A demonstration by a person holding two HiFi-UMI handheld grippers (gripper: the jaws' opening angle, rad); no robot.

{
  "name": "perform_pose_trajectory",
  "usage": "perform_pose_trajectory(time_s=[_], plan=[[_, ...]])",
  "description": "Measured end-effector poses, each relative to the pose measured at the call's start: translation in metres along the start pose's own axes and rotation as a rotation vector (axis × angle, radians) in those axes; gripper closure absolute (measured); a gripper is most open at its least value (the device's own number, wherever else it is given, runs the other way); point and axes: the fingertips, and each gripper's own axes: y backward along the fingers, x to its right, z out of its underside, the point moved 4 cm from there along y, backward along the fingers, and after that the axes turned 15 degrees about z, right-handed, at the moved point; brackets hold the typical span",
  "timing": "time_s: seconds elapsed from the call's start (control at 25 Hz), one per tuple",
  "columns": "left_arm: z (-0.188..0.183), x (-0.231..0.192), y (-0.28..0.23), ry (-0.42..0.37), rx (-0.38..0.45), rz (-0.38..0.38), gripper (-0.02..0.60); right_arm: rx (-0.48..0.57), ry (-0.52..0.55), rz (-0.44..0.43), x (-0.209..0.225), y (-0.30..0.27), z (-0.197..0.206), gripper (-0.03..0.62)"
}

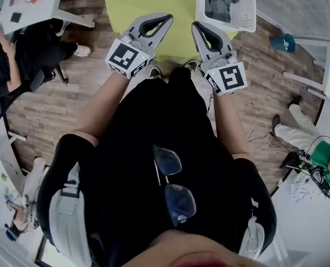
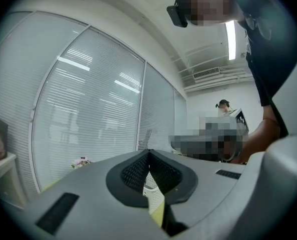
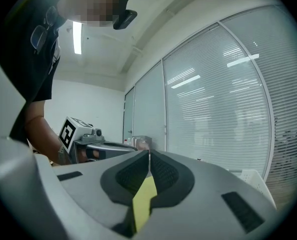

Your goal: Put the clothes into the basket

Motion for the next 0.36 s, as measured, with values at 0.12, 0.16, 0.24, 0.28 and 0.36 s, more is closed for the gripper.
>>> perform_pose_trajectory(time_s=[0.12,0.16,0.24,0.28,0.36], plan=[[0.0001,0.0017,0.0011,-0.003,-0.003,-0.002,0.572,0.001,0.003,-0.002,-0.0007,0.0024,-0.0002,0.560],[-0.0001,0.0021,0.0016,-0.005,-0.004,-0.004,0.572,0.000,0.003,-0.002,-0.0008,0.0026,-0.0001,0.560],[0.0000,0.0030,0.0022,-0.011,-0.009,-0.010,0.572,-0.002,0.003,-0.001,-0.0003,0.0028,0.0001,0.560],[0.0002,0.0034,0.0022,-0.015,-0.012,-0.013,0.572,-0.001,0.002,0.000,0.0000,0.0029,0.0000,0.562],[0.0006,0.0040,0.0019,-0.021,-0.017,-0.016,0.572,0.001,0.000,0.002,0.0008,0.0029,-0.0002,0.560]])
